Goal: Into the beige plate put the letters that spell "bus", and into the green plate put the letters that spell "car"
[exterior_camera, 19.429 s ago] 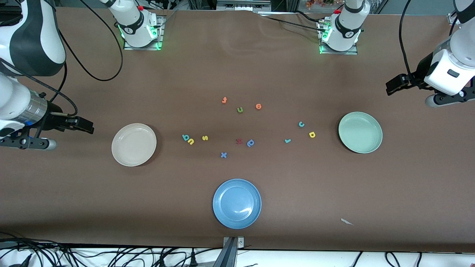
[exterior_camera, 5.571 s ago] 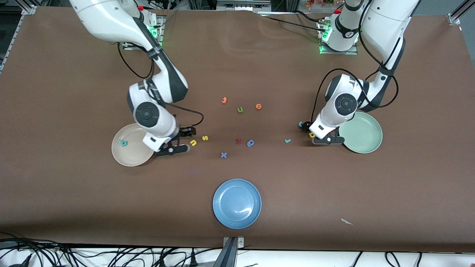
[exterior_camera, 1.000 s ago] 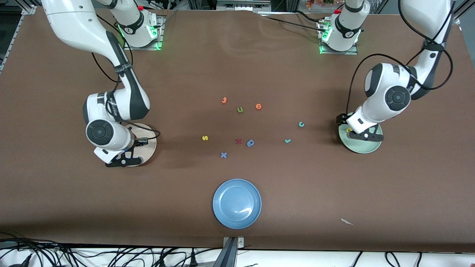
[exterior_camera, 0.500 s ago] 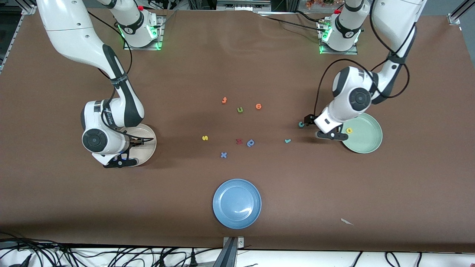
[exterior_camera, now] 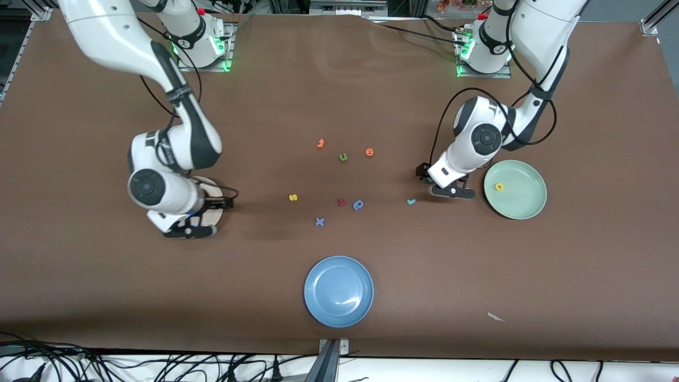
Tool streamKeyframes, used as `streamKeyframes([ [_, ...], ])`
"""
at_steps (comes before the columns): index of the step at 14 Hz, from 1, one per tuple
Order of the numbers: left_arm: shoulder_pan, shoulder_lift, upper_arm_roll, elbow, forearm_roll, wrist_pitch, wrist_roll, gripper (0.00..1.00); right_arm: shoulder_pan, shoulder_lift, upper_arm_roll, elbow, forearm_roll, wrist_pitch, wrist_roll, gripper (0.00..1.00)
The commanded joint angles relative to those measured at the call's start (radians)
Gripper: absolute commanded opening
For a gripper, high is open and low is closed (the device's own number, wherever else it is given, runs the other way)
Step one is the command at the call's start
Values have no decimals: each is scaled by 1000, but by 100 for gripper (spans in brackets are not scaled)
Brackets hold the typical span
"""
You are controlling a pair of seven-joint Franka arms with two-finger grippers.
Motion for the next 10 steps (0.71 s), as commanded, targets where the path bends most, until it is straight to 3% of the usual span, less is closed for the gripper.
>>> streamKeyframes([
  [1, -26, 22, 7, 15, -16, 10, 1, 92, 27, -8, 65, -9, -4, 6, 205, 99],
  [5, -27, 26, 7, 13, 35, 10, 4, 77, 154, 32, 64, -10, -8, 112, 362, 99],
  [10, -27, 26, 8, 10, 36, 10, 4, 37, 222, 127, 64, -10, -91, 237, 365, 99],
])
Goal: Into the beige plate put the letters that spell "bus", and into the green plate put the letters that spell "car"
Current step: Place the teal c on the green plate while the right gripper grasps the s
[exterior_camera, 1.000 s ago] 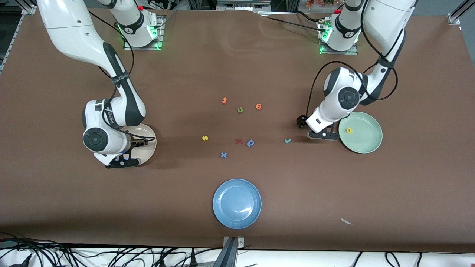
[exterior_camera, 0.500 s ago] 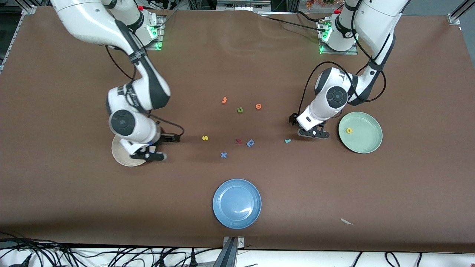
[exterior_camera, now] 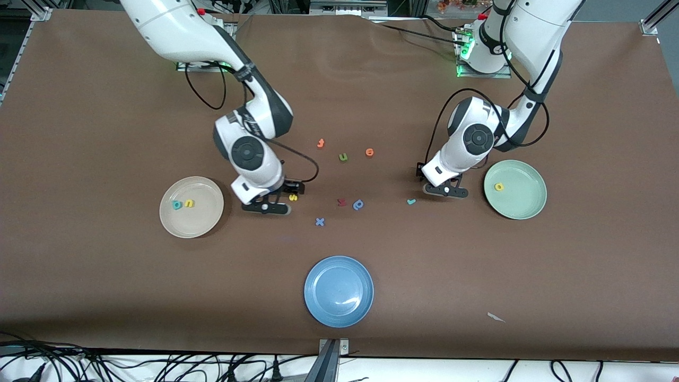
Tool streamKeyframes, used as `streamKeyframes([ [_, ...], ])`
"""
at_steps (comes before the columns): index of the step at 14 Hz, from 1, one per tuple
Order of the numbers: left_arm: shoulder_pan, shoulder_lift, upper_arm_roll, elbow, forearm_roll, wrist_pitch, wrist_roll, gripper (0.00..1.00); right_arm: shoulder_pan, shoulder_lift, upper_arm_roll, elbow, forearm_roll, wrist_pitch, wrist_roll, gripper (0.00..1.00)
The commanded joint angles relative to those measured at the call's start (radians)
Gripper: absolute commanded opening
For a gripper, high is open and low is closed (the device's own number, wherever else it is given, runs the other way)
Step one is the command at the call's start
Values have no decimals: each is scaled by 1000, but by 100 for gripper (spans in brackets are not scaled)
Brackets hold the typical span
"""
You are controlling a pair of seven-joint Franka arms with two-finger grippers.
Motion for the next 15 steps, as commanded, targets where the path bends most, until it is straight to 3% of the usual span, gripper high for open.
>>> streamKeyframes([
  [1, -9, 12, 6, 4, 22, 5, 2, 32, 12, 44, -3, 1, -34, 58, 10, 98],
  [2, -9, 12, 7, 2, 22, 5, 2, 28, 21, 53, -3, 1, -34, 72, 9, 94],
  [3, -7, 12, 7, 2, 22, 5, 2, 25, 33, 56, -5, 1, -39, 74, 10, 83],
  [7, -4, 4, 12, 5, 22, -2, 11, 0, 40, 66, -6, 1, -51, 75, 12, 68],
  [10, 32, -40, 18, 10, 68, -38, 11, 0, 40, 70, -6, 1, -97, 77, 12, 56],
  [13, 108, -95, 16, 10, 206, -57, 13, 0, 38, 73, -6, 2, -126, 117, 10, 56],
  [15, 135, -127, 18, 10, 218, -107, 14, 0, 38, 73, -6, 2, -126, 126, 7, 56],
])
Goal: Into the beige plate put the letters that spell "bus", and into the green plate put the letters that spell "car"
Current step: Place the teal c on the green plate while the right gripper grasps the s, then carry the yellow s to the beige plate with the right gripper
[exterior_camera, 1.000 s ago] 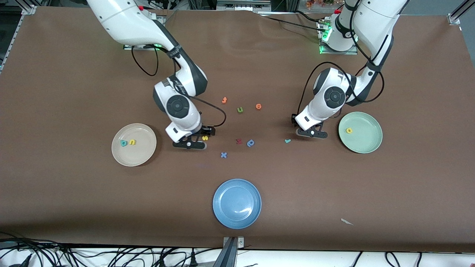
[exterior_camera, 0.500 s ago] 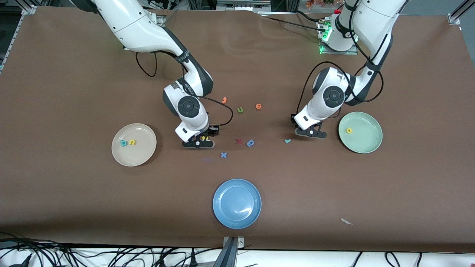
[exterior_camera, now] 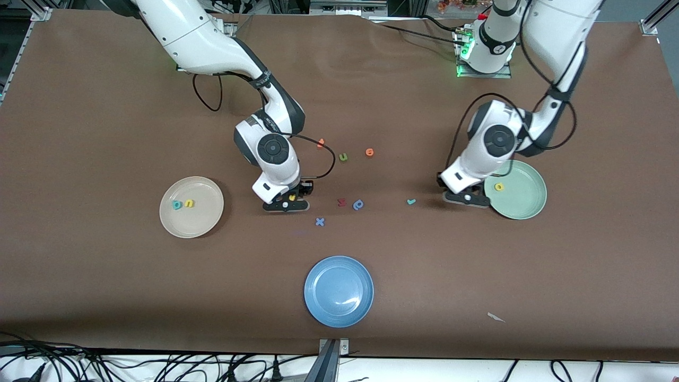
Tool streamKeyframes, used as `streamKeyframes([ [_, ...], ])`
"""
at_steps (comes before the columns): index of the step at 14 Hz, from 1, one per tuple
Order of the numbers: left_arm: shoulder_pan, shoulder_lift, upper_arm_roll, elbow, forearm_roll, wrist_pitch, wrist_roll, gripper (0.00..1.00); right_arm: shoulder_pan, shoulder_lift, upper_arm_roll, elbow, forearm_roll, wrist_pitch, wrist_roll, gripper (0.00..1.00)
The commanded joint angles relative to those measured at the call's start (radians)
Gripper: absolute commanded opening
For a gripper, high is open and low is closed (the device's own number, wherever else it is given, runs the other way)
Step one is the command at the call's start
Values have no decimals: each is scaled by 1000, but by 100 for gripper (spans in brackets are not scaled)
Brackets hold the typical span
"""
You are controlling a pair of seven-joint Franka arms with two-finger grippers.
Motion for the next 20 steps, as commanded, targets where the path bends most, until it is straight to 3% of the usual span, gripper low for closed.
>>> streamKeyframes([
  [1, 38, -77, -1, -13, 35, -83, 39, 0, 3, 18, -6, 1, -24, 40, 6, 56],
  [5, 81, -85, 74, -17, 34, -94, 284, 0, 3, 21, -6, 1, -24, 43, 6, 52],
  [10, 127, -85, 120, -31, 32, -96, 424, 0, 3, 21, -6, 1, -27, 43, 7, 26],
  [11, 128, -82, 121, -31, 32, -96, 424, 13, 3, 19, -6, 0, -24, 42, 7, 26],
  [13, 127, -80, 121, -31, 31, -94, 423, 93, 3, 19, -6, -1, -27, 42, 9, 26],
  [14, 127, -82, 121, -29, 28, -96, 424, 99, 0, 18, -6, 1, -27, 40, 6, 25],
  [16, 127, -83, 120, -26, 24, -96, 421, 99, -16, -2, -9, 1, -24, 16, -5, 25],
  [18, 116, -85, 117, -20, 20, -96, 404, 91, -39, -47, -16, 19, -22, -74, -16, 25],
  [20, 101, -82, 88, -13, -55, -94, 381, 91, -88, -70, -18, 80, -13, -223, -91, 25],
])
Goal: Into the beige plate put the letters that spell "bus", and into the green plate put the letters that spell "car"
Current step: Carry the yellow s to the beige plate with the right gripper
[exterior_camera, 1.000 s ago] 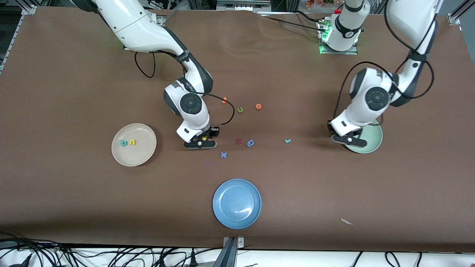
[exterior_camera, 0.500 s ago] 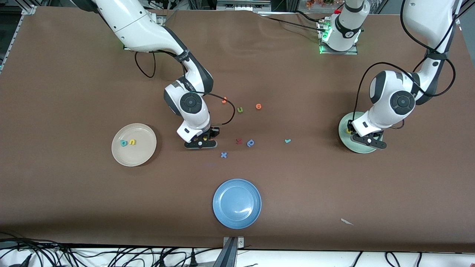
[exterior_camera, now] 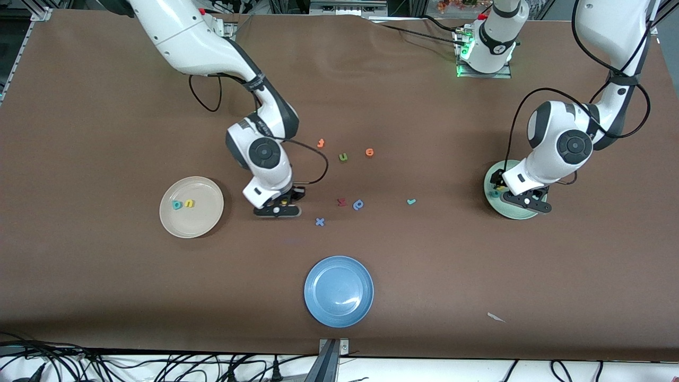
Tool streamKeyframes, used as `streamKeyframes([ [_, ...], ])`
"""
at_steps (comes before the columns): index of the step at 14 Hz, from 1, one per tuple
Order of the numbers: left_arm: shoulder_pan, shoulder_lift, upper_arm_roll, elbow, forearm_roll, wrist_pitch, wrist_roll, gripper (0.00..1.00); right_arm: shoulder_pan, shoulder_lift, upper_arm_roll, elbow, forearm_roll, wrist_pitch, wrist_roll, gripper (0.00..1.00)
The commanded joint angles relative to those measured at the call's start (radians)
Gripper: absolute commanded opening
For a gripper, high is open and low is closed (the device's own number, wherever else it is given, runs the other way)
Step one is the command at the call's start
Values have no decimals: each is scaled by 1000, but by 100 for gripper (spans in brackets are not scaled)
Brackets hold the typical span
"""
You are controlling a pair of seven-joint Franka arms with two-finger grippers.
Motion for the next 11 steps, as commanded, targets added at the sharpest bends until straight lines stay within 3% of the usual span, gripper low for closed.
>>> streamKeyframes([
  [1, -24, -12, -49, 3, -110, -1, -22, 91, -70, -49, 9, 78, -6, -194, -101, 25],
  [6, -100, 43, -100, 76, -255, 5, -96, 89, -208, -67, 8, 123, -1, -345, -279, 26],
  [9, -181, 89, -107, 111, -260, 27, -220, 89, -276, -67, 6, 89, 4, -387, -368, 25],
  [11, -223, 158, -117, 168, -258, 54, -252, 89, -299, -72, 3, 49, 53, -375, -425, 26],
])
